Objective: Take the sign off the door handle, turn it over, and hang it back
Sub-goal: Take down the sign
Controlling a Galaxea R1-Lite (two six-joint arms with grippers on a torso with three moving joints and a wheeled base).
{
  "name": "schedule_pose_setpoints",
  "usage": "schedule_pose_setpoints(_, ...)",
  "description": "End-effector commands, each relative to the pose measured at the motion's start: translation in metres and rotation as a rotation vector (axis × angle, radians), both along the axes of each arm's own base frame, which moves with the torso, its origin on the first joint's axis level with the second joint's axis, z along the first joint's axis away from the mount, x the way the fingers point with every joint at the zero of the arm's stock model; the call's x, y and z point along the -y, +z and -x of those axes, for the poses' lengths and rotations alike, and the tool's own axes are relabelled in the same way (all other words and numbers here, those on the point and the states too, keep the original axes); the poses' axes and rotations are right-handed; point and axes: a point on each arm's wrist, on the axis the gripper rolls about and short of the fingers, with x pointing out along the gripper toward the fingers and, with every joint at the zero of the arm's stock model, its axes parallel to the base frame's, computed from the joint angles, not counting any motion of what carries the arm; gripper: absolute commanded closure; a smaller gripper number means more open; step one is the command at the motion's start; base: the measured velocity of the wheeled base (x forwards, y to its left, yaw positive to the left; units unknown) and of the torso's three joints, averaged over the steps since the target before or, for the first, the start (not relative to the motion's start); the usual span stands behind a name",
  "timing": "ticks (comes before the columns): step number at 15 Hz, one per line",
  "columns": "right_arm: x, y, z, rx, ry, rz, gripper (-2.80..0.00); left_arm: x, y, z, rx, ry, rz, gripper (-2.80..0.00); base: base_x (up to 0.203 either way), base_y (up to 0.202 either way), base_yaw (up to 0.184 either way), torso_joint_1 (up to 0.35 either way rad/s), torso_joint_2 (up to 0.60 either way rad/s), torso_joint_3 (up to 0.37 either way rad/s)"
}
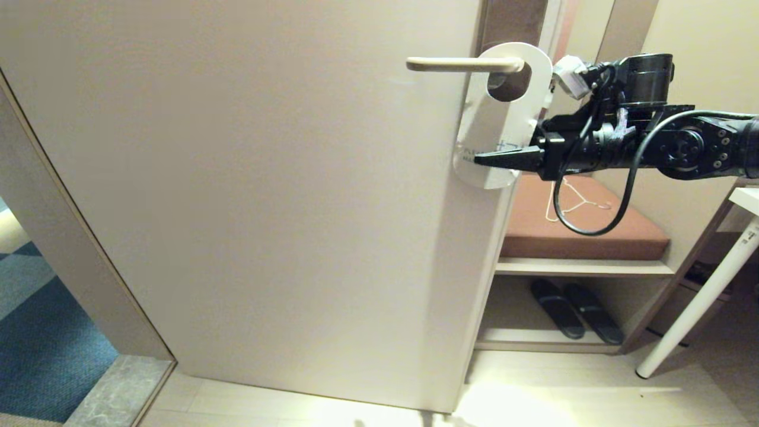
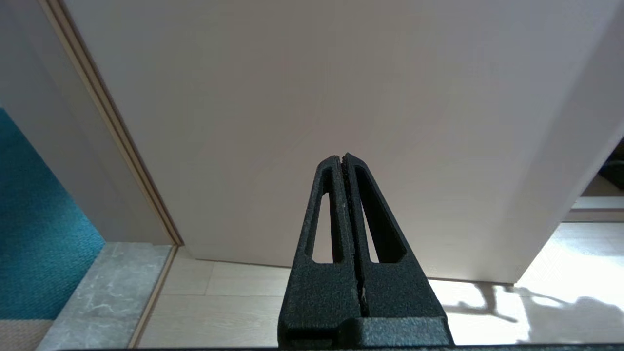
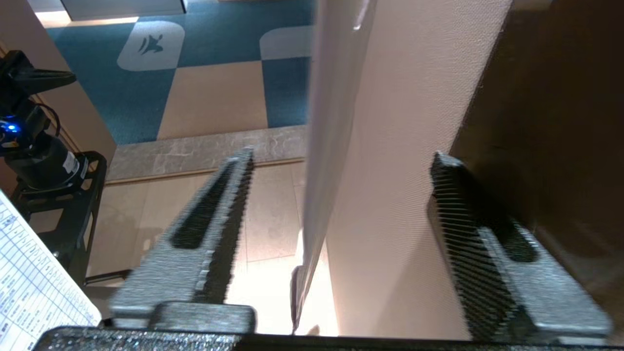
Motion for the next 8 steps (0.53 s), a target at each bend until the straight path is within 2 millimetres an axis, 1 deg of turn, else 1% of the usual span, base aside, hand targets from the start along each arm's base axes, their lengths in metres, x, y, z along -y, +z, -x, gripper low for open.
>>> schedule_pose_setpoints(1,0.002,0.001,0.0,0.002,0.001,-0.003,-2.8,0.0,0.0,0.0,-0.002,0.001,0.0,0.0,0.0,0.0,0.0,0.0,0.0,0.0)
schedule_pose_setpoints(8,0.008,0.018,0.011,-0.052,-0.013,-0.035,-2.8,0.0,0.0,0.0,-0.002,0.001,0.0,0.0,0.0,0.0,0.0,0.0,0.0,0.0)
